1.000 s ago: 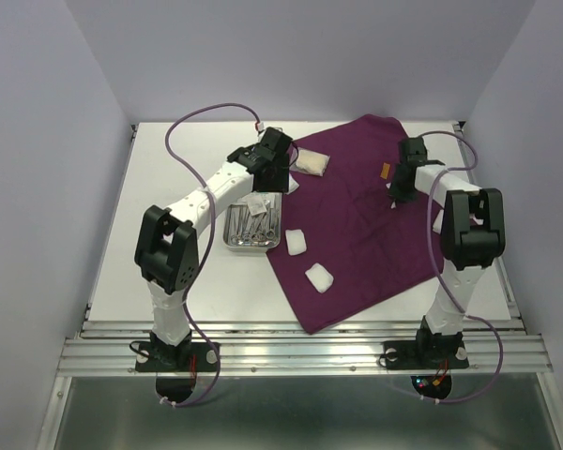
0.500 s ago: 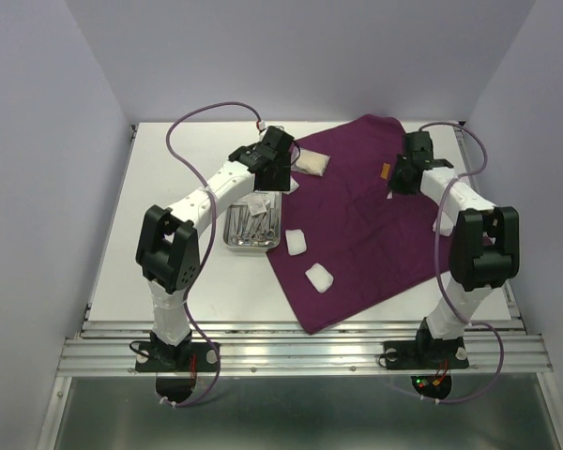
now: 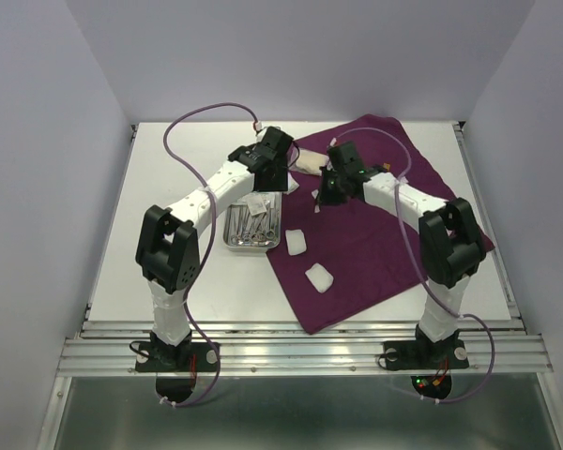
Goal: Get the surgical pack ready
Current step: Place the medical item in the container.
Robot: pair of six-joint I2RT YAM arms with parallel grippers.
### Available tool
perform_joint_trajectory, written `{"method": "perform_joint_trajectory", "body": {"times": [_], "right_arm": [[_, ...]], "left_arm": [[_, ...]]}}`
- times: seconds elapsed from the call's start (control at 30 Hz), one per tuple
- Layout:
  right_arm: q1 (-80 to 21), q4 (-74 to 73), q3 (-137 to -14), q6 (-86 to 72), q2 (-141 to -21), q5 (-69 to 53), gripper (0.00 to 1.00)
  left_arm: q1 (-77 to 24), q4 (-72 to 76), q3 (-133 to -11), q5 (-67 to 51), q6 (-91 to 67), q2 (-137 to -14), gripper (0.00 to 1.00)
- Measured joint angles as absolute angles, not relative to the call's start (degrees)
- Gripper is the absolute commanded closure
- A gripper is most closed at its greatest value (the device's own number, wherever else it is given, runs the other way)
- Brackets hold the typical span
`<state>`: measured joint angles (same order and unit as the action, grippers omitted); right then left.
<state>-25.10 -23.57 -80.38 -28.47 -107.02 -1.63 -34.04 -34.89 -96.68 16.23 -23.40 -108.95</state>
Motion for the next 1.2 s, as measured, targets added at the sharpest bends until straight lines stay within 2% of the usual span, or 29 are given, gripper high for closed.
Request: {"method": "perform_joint_trajectory", "body": {"times": [0.2,0.43,0.53,0.57,0.63,0.73,0.93,1.1,1.2], "right_arm": [[-30.74,-23.07,-85.58,-30.52,-110.67,-4.62,0.96],[-34.79,-22.26,-92.49,-31.99,-113.36,-6.85,0.92],[-36.8,-22.06,-97.1,-32.4,-116.81,-7.6,0.65],[-37.76,-22.33,-98.76,-32.4,-118.37,-7.81,0.49],[-39.2,-22.39,-101.03,-32.38,-120.55,-8.08,0.41],[-41.08,-23.29,-102.39,-32.16,-122.15,-7.22,0.37],[-39.88,-24.49,-102.02,-30.72,-121.12,-1.58,0.41],[-30.2,-24.53,-97.45,-29.54,-116.4,2.17,0.43],[-20.03,-24.4,-94.94,-28.69,-114.1,4.89,0.46]], "left_arm": [[-30.87,-36.51,-96.03,16.84,-24.58,-107.96,0.33],[-20.56,-37.45,-93.49,16.75,-26.83,-100.01,0.33],[-16.71,-37.21,-92.27,16.93,-28.08,-96.33,0.33],[-15.79,-36.91,-91.81,16.88,-28.51,-95.09,0.33],[-15.2,-36.47,-90.98,16.73,-29.04,-93.71,0.34],[-15.16,-36.18,-90.28,16.34,-29.34,-93.12,0.34],[-15.16,-35.55,-88.03,15.22,-29.43,-93.12,0.35],[-15.16,-35.16,-87.09,14.68,-29.43,-93.12,0.36],[-15.16,-34.94,-86.7,14.22,-29.3,-93.12,0.38]]}}
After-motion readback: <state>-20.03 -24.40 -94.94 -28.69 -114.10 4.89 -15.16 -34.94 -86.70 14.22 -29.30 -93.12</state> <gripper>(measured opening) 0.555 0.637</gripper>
